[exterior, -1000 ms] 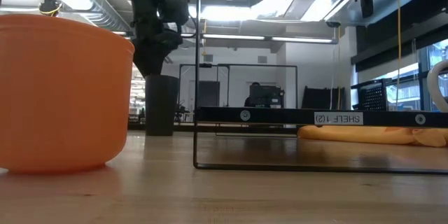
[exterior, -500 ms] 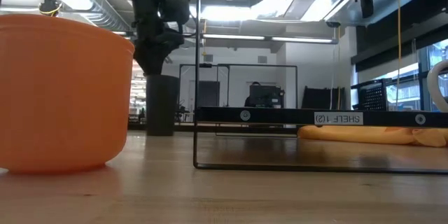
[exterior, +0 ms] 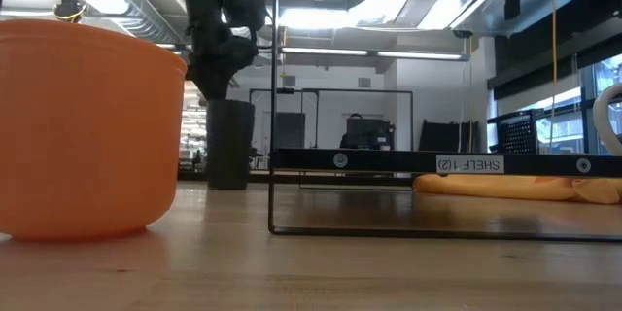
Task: Stack small to large cups/mugs on shelf
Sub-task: Put the black cup on the shelf
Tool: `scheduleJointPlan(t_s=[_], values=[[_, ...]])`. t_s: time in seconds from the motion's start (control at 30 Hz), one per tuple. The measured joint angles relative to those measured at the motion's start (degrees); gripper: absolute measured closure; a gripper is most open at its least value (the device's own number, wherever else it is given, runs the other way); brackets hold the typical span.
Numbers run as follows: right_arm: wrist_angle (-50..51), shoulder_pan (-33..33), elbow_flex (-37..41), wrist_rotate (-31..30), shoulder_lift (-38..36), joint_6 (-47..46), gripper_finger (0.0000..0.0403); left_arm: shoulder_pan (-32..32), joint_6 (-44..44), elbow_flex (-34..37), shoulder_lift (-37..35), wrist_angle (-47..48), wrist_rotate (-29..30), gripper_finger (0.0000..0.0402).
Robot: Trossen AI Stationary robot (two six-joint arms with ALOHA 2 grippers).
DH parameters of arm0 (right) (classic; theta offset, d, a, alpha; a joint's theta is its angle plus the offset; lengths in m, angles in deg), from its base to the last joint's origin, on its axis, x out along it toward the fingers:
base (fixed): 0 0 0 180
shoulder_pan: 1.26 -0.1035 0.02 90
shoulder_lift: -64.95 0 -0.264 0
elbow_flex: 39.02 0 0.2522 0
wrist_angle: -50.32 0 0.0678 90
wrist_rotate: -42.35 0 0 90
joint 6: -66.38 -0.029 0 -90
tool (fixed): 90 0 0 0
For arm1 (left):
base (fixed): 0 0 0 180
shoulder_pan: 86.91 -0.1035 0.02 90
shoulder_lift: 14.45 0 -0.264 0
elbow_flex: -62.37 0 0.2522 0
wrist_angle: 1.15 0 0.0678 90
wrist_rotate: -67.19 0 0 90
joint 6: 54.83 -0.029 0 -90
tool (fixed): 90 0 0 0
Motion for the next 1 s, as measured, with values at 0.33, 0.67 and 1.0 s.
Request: scheduleJointPlan(t_s=[0.33,0.67,1.0], values=[[8.79,-0.02,0.0,-12.31,-4.54,-5.1,0.0293,3.08,1.27,-17.53,0.02,5.92,1.74,0.0401],[12.94,0.0,0.0,-16.25,-5.23,-7.72,0.0293,7.07,-0.12,-40.57,12.94,13.19,1.82,0.0401],[12.96,-0.04,0.0,-15.86,-5.23,-7.63,0.0293,7.48,-4.77,-58.29,28.86,17.55,-0.88,0.0401]])
